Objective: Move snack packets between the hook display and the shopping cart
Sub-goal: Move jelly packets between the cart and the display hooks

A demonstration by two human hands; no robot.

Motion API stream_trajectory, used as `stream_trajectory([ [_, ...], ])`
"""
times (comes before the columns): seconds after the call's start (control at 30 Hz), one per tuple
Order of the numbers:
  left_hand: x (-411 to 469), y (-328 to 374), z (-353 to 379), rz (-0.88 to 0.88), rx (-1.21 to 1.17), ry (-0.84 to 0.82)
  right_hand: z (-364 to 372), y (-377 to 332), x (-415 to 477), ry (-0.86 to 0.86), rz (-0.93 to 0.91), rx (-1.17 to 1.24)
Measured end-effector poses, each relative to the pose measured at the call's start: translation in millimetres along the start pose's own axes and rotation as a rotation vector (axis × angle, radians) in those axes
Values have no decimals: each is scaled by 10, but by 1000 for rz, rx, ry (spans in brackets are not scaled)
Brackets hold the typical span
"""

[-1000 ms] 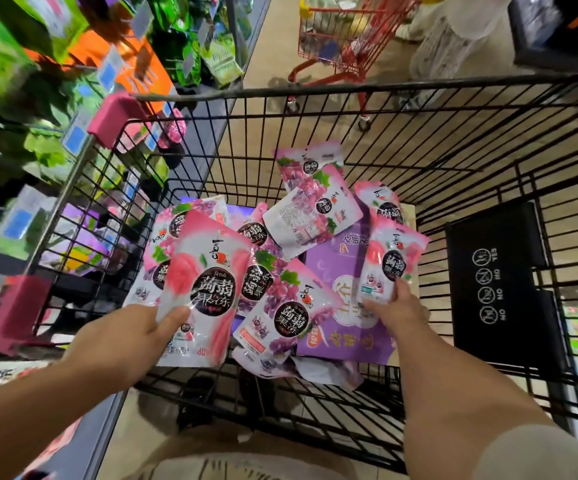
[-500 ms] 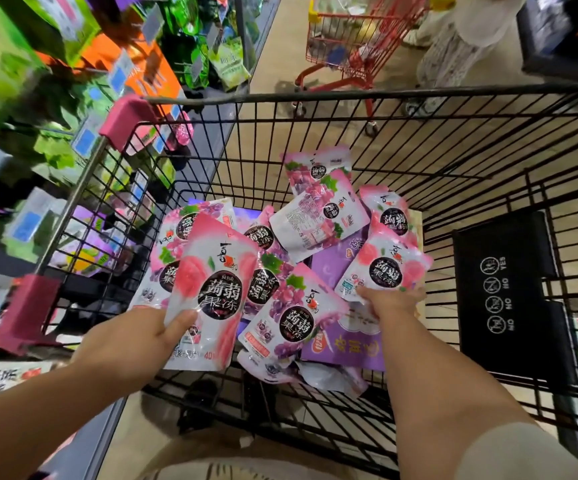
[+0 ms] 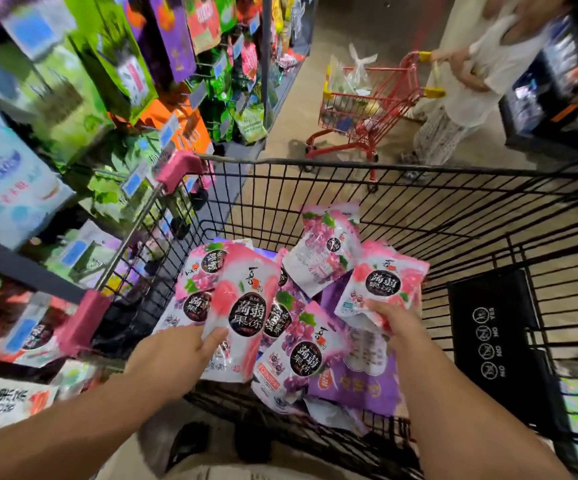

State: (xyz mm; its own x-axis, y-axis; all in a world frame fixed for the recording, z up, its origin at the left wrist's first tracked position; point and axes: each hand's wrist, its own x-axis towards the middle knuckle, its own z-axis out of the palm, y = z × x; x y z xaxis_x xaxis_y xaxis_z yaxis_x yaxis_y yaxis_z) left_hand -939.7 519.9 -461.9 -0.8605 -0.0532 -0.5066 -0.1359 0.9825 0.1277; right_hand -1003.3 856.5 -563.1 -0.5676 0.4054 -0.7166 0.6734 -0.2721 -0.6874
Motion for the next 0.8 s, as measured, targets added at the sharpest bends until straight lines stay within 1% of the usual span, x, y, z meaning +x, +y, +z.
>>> stream_trajectory([
  [0.13,-57,-7,-83,-4,-72,1,92,-292,-354,-134,-91,-76],
  [0.27,-104,-22,-119,-48,-215,-4,278,-573,-734,-313,-202,-124],
  [0.4,-117,-107,-193,-76,-481,77,546,-806,-1103,-471,-300,-143],
  [0.57,-330,-277,-736,-115,-868,258,1039,-1085,-1651,-706,-436,-233],
  [0.7,-512,-535,-1173,-139,-941,378,1529,-1276,-2111,-831,-526,-248],
  [0.8,-706,-754,-1466,-150,-893,444,1875,-1387,-2421,-897,-602,-231],
])
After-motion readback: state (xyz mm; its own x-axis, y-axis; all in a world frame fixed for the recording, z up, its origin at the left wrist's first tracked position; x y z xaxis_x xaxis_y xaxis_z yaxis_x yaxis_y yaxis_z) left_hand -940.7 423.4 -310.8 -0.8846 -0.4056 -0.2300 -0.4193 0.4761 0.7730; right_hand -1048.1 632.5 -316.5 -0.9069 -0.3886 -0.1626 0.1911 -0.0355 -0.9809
